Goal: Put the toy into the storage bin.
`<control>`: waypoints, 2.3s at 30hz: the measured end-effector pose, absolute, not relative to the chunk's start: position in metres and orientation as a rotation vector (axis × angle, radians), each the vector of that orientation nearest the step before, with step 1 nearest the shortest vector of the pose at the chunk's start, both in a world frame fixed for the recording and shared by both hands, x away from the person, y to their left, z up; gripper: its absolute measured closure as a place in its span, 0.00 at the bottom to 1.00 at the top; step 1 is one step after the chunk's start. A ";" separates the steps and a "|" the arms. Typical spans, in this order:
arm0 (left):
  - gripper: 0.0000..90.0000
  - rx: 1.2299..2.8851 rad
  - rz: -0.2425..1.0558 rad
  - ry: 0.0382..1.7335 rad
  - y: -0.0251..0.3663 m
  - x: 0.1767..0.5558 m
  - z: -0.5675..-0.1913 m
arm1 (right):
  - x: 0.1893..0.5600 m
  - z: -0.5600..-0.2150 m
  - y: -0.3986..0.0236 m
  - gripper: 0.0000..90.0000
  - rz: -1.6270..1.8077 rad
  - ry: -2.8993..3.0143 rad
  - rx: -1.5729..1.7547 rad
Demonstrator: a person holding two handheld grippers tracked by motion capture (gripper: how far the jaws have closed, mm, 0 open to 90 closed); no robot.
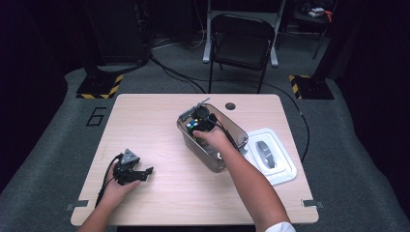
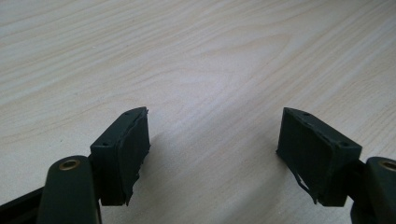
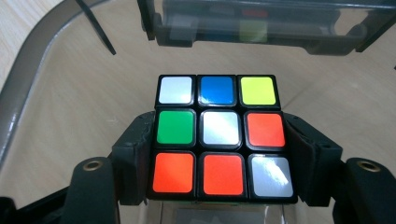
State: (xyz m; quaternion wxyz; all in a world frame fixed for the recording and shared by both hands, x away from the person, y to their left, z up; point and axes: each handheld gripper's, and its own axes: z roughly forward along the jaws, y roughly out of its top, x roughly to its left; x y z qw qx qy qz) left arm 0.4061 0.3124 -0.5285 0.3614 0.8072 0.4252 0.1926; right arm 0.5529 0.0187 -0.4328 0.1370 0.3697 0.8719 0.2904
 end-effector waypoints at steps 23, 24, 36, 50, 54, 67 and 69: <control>0.28 2.077 0.501 1.092 0.312 0.406 -0.529 | 0.557 -0.441 0.023 0.37 0.800 2.558 1.083; 0.28 2.078 0.501 1.092 0.312 0.405 -0.529 | 0.558 -0.442 0.023 0.37 0.790 2.565 1.080; 0.28 2.085 0.503 1.088 0.313 0.405 -0.528 | 0.558 -0.442 0.023 0.37 0.781 2.573 1.070; 0.28 2.084 0.502 1.089 0.313 0.405 -0.528 | 0.555 -0.437 0.028 0.49 0.806 2.571 1.045; 0.28 2.084 0.502 1.089 0.313 0.405 -0.528 | 0.555 -0.437 0.029 0.49 0.809 2.567 1.048; 0.28 2.081 0.502 1.092 0.312 0.405 -0.528 | 0.554 -0.424 0.016 0.49 0.821 2.528 1.053; 0.28 2.079 0.503 1.092 0.312 0.405 -0.529 | 0.552 -0.420 0.014 0.49 0.834 2.513 1.059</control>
